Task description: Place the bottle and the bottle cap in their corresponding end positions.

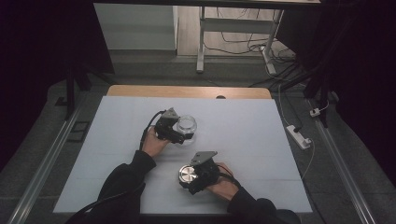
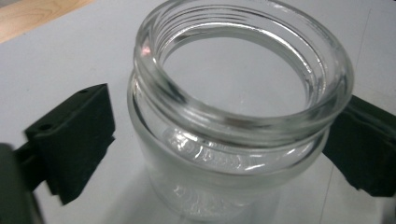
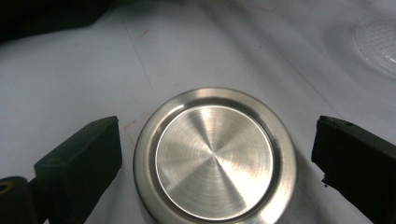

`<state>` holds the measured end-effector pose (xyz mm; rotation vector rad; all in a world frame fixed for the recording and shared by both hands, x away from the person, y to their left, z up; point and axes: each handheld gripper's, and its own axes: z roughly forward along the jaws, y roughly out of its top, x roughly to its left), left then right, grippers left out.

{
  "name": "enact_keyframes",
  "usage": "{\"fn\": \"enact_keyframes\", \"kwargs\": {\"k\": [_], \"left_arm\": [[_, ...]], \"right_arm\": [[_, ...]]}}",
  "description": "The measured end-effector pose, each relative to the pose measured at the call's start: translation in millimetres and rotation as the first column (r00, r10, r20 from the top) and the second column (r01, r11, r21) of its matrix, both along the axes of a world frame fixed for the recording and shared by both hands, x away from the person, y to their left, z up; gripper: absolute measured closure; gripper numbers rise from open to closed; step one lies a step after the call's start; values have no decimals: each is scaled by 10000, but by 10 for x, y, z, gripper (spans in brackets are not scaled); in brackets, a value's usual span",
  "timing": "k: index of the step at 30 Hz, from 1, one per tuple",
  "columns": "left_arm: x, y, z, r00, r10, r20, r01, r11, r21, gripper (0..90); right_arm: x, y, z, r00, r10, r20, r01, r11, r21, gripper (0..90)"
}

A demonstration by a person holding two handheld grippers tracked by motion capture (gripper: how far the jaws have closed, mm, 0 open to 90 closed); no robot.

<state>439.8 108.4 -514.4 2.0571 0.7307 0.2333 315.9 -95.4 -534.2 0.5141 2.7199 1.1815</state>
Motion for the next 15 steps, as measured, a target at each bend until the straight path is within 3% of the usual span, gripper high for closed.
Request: {"fn": "enact_keyframes", "kwargs": {"k": [15], "left_arm": [[-165,144,126,9998,186,35,-186,9996,217,0]], "right_arm": [[-6,-126,173,9993,-321,-207,339,9953,909,3]]}}
